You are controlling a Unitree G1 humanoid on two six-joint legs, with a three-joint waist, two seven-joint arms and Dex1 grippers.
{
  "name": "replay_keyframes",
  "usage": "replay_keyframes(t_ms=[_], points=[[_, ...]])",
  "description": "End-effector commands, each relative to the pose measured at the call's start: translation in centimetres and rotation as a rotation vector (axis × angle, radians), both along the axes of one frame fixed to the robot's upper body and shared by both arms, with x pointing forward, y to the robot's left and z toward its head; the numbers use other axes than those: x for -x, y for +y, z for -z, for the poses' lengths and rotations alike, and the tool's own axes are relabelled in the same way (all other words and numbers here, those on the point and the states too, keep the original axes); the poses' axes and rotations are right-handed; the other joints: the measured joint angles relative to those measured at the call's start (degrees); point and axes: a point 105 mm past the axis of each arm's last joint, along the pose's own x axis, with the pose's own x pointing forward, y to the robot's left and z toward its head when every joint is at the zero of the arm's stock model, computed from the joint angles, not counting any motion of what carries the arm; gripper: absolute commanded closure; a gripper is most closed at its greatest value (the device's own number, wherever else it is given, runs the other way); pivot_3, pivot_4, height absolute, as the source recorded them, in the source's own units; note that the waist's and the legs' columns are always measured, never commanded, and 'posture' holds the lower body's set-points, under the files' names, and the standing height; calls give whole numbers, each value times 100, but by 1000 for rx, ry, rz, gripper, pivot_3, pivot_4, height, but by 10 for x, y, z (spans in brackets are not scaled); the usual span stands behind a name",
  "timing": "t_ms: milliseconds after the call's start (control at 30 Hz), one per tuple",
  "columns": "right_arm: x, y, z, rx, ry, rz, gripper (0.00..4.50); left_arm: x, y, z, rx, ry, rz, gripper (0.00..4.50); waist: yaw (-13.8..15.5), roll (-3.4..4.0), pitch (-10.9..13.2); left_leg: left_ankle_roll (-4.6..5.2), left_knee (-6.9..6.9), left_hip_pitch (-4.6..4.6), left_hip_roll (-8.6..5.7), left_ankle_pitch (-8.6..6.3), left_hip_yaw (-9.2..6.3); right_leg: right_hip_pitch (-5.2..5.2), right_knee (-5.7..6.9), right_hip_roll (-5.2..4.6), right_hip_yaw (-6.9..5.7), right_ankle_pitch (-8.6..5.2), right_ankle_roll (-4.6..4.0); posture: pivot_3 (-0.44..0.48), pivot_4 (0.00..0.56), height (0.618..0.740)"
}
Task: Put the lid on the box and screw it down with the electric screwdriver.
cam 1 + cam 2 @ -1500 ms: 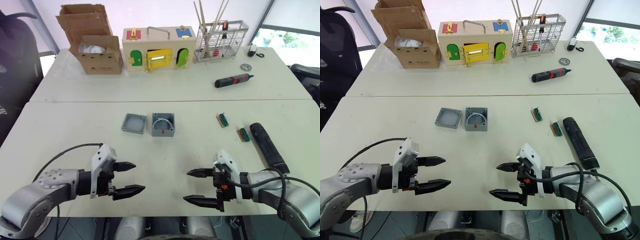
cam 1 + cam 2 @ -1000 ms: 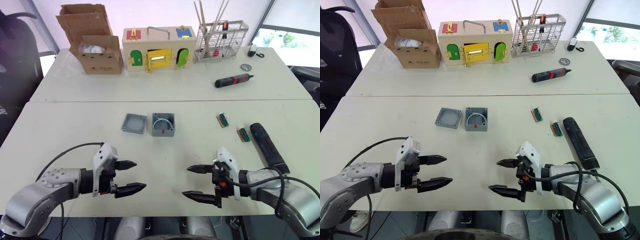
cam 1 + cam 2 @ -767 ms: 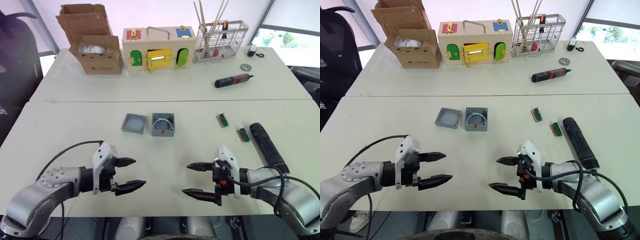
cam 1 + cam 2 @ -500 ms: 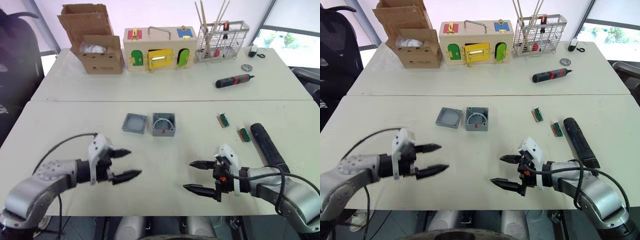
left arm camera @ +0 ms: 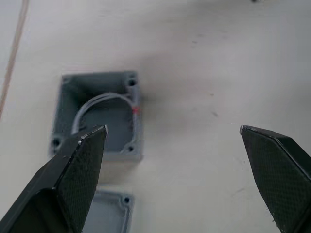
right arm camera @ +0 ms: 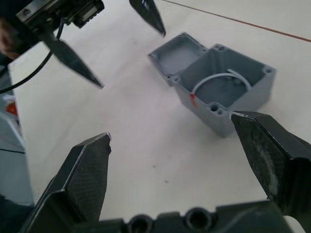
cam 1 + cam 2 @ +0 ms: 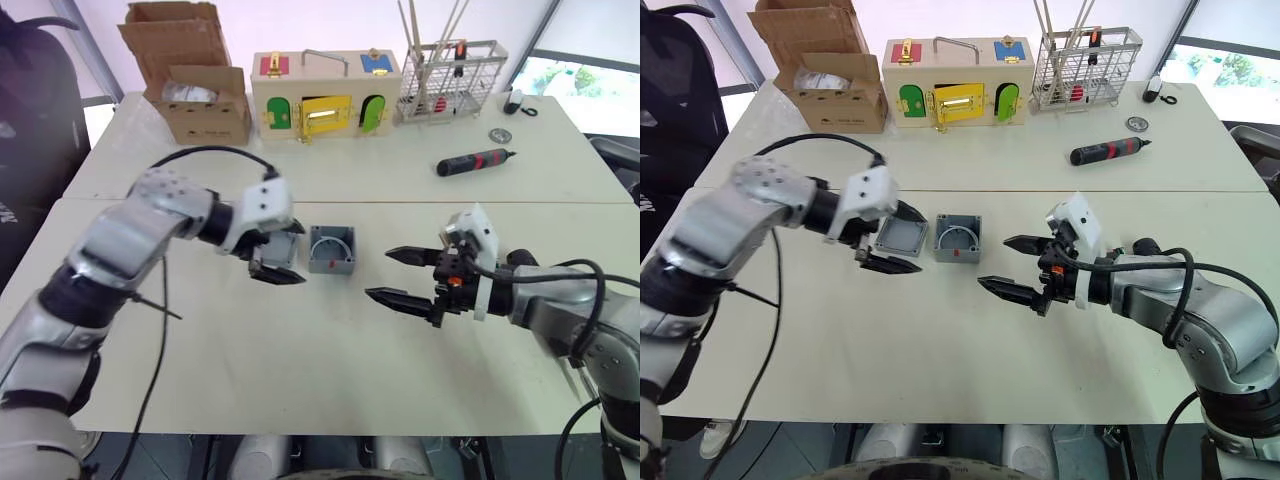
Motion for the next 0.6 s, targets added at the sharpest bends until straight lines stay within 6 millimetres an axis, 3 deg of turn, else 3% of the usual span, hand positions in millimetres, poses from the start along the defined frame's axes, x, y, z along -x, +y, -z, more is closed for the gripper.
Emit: replay_keyframes(t_ms=[33,267,600], points=[[10,11,-8,-34,-56,-11,68,-7,-9,9,-104,1,64,0,8,0,0,0,7,0,3,0,-1,0,5,1,0,0,0,0,150,694],[18,15,2,-64,-55,53,68,-36,-28,24,-170,13,24,0,10,-4,2,64,55,-10,5,-36,-2,6,17,8,4,0,2,0,150,694],[15,17,1,-83,-87,121,68,-45,-41,30,-211,27,54,0,10,-6,4,55,57,-14,5,-32,0,3,15,8,4,0,3,0,150,694]])
